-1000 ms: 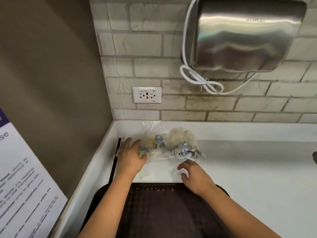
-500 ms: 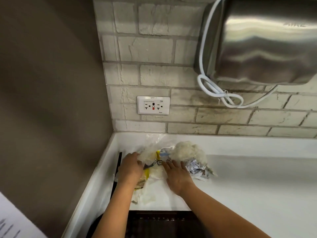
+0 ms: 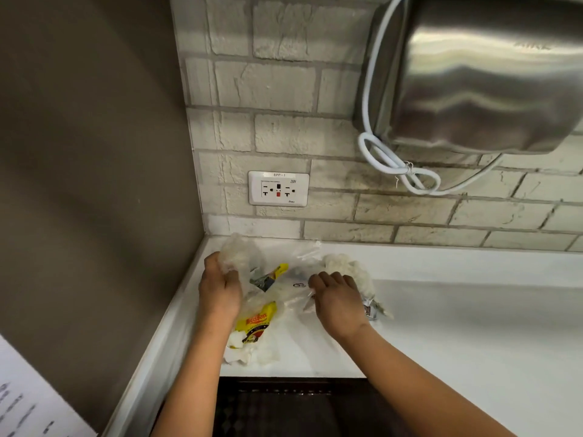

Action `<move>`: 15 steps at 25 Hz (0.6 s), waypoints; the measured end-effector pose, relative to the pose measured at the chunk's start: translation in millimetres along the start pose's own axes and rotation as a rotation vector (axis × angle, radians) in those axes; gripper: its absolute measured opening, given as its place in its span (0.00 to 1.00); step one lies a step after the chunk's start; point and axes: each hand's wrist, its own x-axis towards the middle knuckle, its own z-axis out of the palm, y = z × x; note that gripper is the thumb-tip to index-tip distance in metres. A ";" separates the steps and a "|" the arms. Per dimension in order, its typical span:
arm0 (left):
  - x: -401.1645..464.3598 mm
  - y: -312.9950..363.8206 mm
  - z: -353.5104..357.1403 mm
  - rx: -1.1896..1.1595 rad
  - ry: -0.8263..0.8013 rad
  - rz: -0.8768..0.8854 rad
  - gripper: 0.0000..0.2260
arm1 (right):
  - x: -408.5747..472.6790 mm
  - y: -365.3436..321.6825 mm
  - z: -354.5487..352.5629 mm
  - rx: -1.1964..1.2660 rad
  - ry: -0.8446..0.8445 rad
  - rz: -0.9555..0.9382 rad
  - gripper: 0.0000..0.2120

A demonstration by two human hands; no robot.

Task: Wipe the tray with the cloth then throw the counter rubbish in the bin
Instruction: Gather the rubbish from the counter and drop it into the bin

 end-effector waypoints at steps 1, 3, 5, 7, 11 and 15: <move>-1.7 -1.5 1.5 -0.017 -0.048 -0.024 0.19 | -2.3 4.1 -7.1 -0.002 0.039 -0.012 0.27; -5.7 -4.5 3.0 -0.014 -0.150 -0.074 0.31 | -9.2 14.1 -20.3 -0.017 0.129 -0.021 0.22; -11.3 -4.0 2.8 0.027 -0.198 -0.105 0.36 | -17.3 22.3 -31.9 -0.006 0.185 0.029 0.18; -20.0 0.0 2.7 0.096 -0.194 -0.078 0.32 | -25.8 29.3 -40.8 0.021 0.179 0.112 0.21; -35.1 6.0 8.2 0.134 -0.170 0.045 0.24 | -43.5 39.1 -66.1 0.164 0.173 0.271 0.12; -48.1 14.0 13.0 -0.048 -0.113 0.050 0.22 | -67.7 52.3 -90.4 0.401 0.164 0.477 0.11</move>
